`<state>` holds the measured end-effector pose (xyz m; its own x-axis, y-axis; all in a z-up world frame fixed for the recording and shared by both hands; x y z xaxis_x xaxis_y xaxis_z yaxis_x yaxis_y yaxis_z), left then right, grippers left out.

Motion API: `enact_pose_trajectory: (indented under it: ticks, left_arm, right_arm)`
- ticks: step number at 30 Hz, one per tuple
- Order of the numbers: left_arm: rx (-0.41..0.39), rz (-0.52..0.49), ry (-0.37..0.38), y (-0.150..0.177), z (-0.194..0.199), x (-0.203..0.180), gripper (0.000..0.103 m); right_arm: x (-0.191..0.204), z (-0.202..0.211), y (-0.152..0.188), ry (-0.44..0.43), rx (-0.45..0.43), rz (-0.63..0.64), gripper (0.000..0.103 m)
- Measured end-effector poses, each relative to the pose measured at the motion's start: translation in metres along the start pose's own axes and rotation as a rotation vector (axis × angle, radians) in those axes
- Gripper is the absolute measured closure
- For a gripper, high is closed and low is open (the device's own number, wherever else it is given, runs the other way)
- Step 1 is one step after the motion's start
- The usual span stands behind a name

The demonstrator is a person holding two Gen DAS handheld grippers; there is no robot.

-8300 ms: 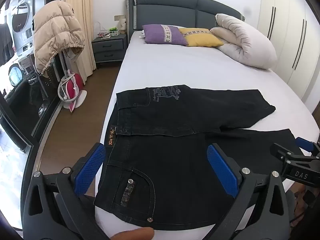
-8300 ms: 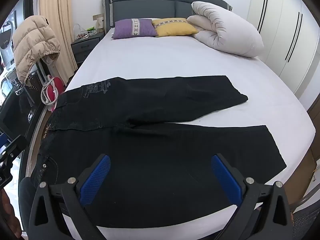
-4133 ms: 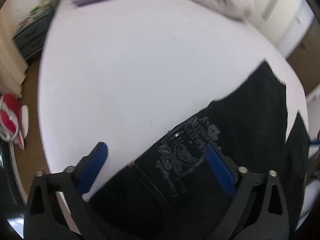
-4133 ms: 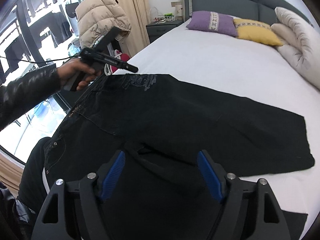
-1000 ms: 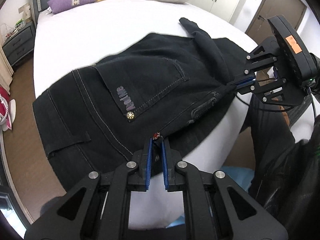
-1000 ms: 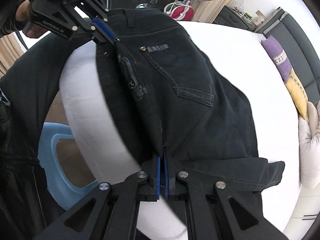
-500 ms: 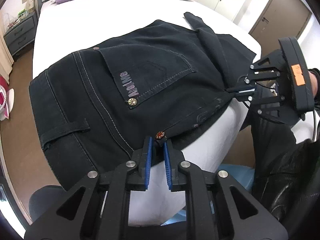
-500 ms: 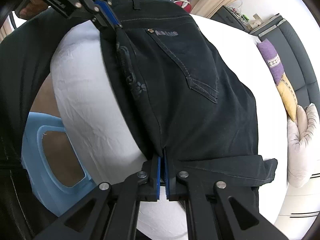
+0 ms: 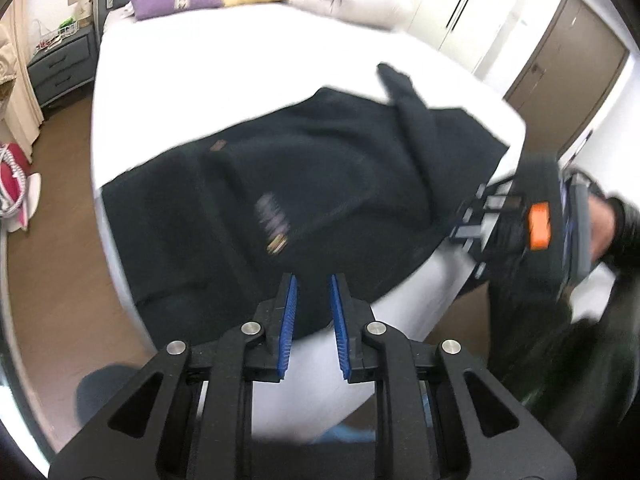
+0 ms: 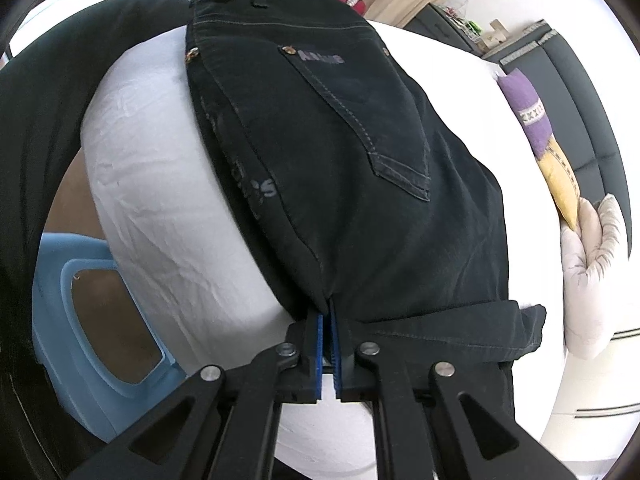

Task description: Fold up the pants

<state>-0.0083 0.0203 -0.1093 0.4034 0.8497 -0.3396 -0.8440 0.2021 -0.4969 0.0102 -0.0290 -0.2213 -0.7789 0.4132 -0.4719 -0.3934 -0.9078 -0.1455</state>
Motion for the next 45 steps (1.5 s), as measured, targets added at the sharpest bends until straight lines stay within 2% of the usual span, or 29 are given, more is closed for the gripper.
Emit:
enact_pose_trajectory:
  ticks: [5, 8, 9, 11, 12, 13, 15, 19, 21, 23, 24, 27, 29, 31, 33, 36, 45]
  left_arm:
    - [0.005, 0.044, 0.046, -0.033, -0.054, -0.03, 0.086]
    - [0.097, 0.139, -0.002, -0.032, -0.103, -0.014, 0.086]
    - [0.093, 0.155, 0.005, -0.03, -0.11, -0.01, 0.086]
    - [0.065, 0.188, 0.029, -0.03, -0.11, -0.008, 0.086]
    - [0.06, 0.197, 0.034, -0.03, -0.109, -0.007, 0.086]
    - [0.057, 0.203, 0.039, -0.029, -0.108, -0.006, 0.086]
    - [0.057, 0.226, 0.044, -0.032, -0.106, -0.005, 0.086]
    - [0.001, 0.233, 0.075, -0.051, -0.088, -0.018, 0.086]
    - [-0.011, 0.239, 0.084, -0.061, -0.088, -0.022, 0.086]
    - [0.041, 0.258, 0.058, -0.058, -0.107, -0.019, 0.086]
    - [0.076, 0.271, 0.041, -0.052, -0.115, -0.013, 0.086]
    - [0.06, 0.289, 0.065, -0.048, -0.122, -0.007, 0.086]
    - [0.067, 0.269, 0.052, -0.046, -0.124, -0.009, 0.086]
    - [0.074, 0.26, 0.039, -0.044, -0.126, -0.009, 0.086]
    - [0.078, 0.263, 0.037, -0.035, -0.123, -0.008, 0.087]
    - [0.084, 0.272, 0.043, -0.037, -0.127, -0.007, 0.087]
    - [0.092, 0.277, 0.045, -0.039, -0.131, -0.004, 0.087]
  right_arm:
    - [-0.002, 0.001, 0.001, 0.006, -0.009, -0.059, 0.095]
    - [-0.009, 0.006, 0.006, -0.005, -0.023, -0.14, 0.091]
    - [-0.013, 0.01, 0.01, -0.027, -0.032, -0.176, 0.087]
    - [-0.023, 0.024, 0.022, -0.141, -0.077, -0.28, 0.047]
    - [-0.033, 0.035, 0.031, -0.198, -0.121, -0.356, 0.043]
    - [-0.045, 0.043, 0.04, -0.24, -0.157, -0.428, 0.043]
    - [-0.087, 0.056, 0.069, -0.346, -0.239, -0.656, 0.043]
    - [-0.185, 0.055, 0.144, -0.46, -0.395, -1.137, 0.043]
    - [-0.22, 0.045, 0.175, -0.478, -0.481, -1.291, 0.043]
    - [-0.251, 0.023, 0.205, -0.468, -0.512, -1.454, 0.044]
    - [-0.262, 0.011, 0.215, -0.49, -0.536, -1.517, 0.046]
    - [-0.291, -0.025, 0.24, -0.533, -0.615, -1.699, 0.048]
    - [-0.311, -0.05, 0.258, -0.57, -0.685, -1.83, 0.048]
    - [-0.325, -0.072, 0.272, -0.567, -0.691, -1.923, 0.048]
    - [-0.336, -0.092, 0.277, -0.591, -0.688, -1.965, 0.048]
    - [-0.343, -0.116, 0.273, -0.592, -0.631, -1.982, 0.048]
    - [-0.345, -0.157, 0.267, -0.673, -0.561, -2.032, 0.048]
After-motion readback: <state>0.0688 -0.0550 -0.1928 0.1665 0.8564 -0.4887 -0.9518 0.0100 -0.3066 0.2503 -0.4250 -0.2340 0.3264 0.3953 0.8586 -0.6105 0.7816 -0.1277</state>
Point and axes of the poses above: each gripper's, at about its wrist camera, not at the fingertips, and z roughly against the way its jaws point, x to its left, y to its underside, the point moved 6 cm from there along -z, roughly the way its jaws point, and after that the axes turned 6 degrees about z, right-handed, at the moved point
